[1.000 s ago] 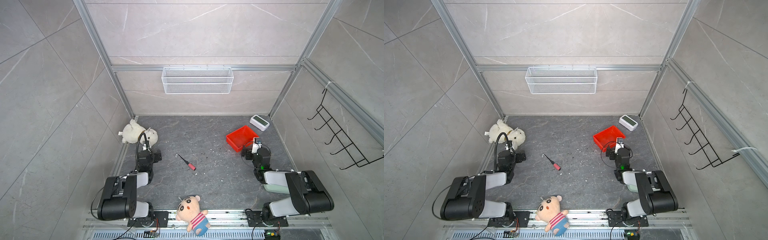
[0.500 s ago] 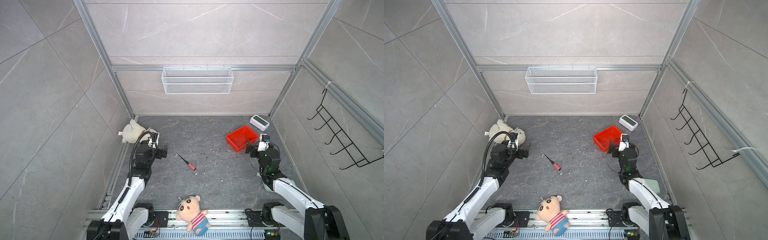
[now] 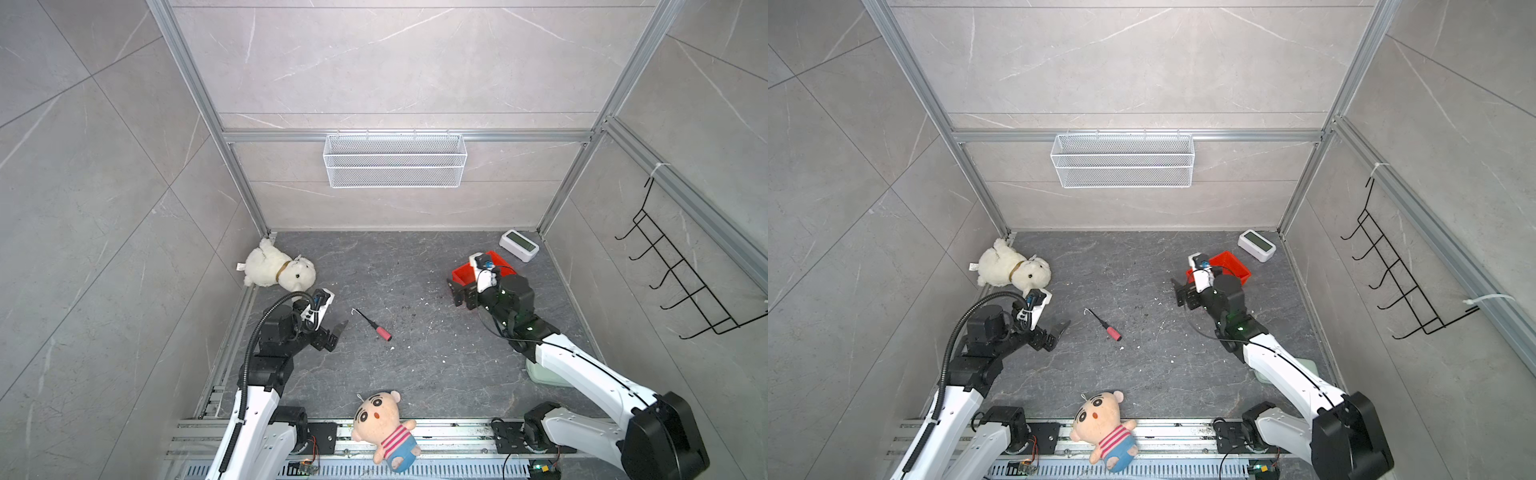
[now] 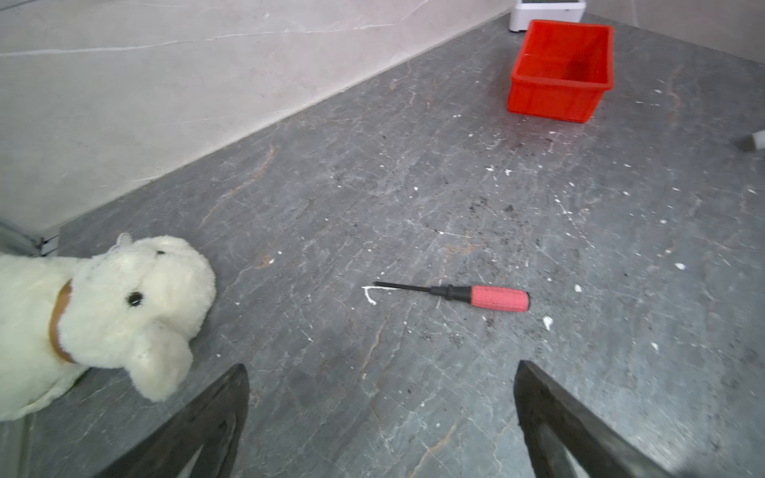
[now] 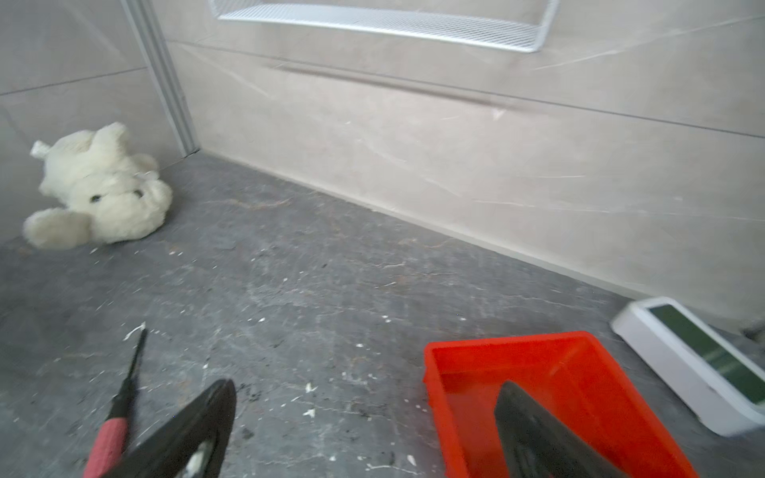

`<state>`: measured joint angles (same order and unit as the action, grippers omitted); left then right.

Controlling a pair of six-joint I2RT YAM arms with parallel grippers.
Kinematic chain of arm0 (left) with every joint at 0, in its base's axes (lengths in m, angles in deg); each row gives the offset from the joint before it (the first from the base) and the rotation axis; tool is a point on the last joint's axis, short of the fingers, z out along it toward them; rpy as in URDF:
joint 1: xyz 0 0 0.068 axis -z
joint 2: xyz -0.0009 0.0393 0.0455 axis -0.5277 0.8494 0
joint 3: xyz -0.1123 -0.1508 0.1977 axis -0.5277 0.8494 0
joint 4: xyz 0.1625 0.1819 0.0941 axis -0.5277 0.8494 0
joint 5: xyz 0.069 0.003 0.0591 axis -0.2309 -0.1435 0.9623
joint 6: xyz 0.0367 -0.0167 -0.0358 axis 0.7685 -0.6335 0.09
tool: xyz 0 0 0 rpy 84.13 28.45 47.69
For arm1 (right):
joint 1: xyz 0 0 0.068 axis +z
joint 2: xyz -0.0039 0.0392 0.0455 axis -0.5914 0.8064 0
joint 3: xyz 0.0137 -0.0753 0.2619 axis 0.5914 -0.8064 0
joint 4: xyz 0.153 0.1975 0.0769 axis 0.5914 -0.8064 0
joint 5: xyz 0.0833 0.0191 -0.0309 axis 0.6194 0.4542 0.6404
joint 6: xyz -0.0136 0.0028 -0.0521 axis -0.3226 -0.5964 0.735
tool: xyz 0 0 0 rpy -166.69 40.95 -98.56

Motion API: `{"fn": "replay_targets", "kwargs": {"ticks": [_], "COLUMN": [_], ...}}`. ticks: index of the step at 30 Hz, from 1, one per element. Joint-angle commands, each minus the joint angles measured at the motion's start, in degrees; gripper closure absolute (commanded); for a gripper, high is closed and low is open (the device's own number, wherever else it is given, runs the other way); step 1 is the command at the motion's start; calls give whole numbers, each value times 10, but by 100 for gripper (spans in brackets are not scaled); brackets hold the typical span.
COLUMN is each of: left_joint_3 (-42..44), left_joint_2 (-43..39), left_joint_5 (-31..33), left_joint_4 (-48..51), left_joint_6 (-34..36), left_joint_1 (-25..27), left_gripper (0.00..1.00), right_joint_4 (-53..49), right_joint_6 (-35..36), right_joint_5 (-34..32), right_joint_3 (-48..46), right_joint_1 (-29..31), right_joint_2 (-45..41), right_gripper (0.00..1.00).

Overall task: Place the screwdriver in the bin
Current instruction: 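Reach the right gripper toward the red-handled screwdriver while the left arm lifts slightly, then lower the right gripper and close it on the red screwdriver handle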

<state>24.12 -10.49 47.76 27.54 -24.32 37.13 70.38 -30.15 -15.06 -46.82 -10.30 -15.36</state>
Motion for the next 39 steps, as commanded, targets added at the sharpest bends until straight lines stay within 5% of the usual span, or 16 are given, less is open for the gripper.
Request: {"fn": "replay_targets", "kwargs": {"ticks": [1, 9, 16, 34, 39], "left_joint_3": [8, 31, 55, 68, 70], "left_joint_2": [-15, -48, -69, -100, -104], "left_joint_5": [-47, -63, -83, -98, -99], "left_joint_4": [54, 96, 105, 136, 135], "left_joint_6": [28, 56, 81, 112, 112], "left_joint_1": [1, 1, 1, 1, 1], "left_gripper": [0, 0, 0, 0, 0], "right_joint_4": [-33, -24, -56, -215, -253], "right_joint_6": [2, 2, -33, -109, -113], "right_joint_5": [8, -37, -67, -73, -77], "right_joint_3": [30, 93, 162, 321, 363], "right_joint_1": [56, 201, 270, 285, 285], "right_joint_2": [48, 188, 298, 469, 502], "right_gripper": [1, 1, 1, 1, 9]}}
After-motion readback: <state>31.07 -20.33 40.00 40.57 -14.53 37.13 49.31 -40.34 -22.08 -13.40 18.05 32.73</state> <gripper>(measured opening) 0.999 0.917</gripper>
